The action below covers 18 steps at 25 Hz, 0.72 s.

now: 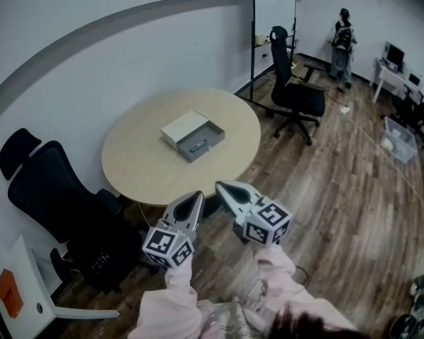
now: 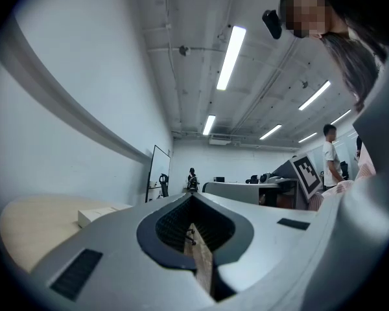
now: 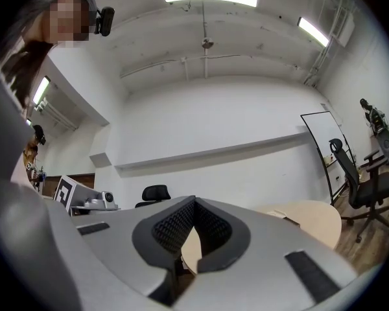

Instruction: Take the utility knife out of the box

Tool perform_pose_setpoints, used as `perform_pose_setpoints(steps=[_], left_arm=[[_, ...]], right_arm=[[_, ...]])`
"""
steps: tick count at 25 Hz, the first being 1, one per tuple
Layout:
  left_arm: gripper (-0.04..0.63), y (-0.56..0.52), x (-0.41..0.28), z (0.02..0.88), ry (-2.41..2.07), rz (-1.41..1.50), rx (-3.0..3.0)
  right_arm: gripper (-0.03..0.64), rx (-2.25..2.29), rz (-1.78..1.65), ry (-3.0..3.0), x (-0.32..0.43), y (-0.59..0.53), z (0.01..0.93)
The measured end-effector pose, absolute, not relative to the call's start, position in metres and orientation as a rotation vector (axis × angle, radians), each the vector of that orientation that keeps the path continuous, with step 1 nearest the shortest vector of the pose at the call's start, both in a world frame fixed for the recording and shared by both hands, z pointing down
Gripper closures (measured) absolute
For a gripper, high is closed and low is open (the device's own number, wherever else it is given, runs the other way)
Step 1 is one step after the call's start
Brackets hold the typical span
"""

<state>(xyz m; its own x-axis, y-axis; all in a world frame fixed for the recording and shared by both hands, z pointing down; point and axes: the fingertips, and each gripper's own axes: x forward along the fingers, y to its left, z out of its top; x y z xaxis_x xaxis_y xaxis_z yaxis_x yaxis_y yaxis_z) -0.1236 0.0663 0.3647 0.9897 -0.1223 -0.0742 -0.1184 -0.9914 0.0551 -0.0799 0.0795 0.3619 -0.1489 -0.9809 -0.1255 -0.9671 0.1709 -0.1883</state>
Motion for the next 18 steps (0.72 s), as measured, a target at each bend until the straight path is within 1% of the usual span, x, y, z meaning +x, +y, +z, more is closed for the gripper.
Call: perform_pose_setpoints(steps=[6,18], left_arm=[[0.597,0.063,-0.122,0.371,-0.21,-0.098,3.073],[0.595,0.015,-0.104,0.385,-0.194,-0.079,3.039]], right_arm=[[0.618,-1.882,-0.116,2.217,-0.074,0.078,0.366],[0.618,-1.897,-0.145,2.21,-0.056,0.032,0.382]])
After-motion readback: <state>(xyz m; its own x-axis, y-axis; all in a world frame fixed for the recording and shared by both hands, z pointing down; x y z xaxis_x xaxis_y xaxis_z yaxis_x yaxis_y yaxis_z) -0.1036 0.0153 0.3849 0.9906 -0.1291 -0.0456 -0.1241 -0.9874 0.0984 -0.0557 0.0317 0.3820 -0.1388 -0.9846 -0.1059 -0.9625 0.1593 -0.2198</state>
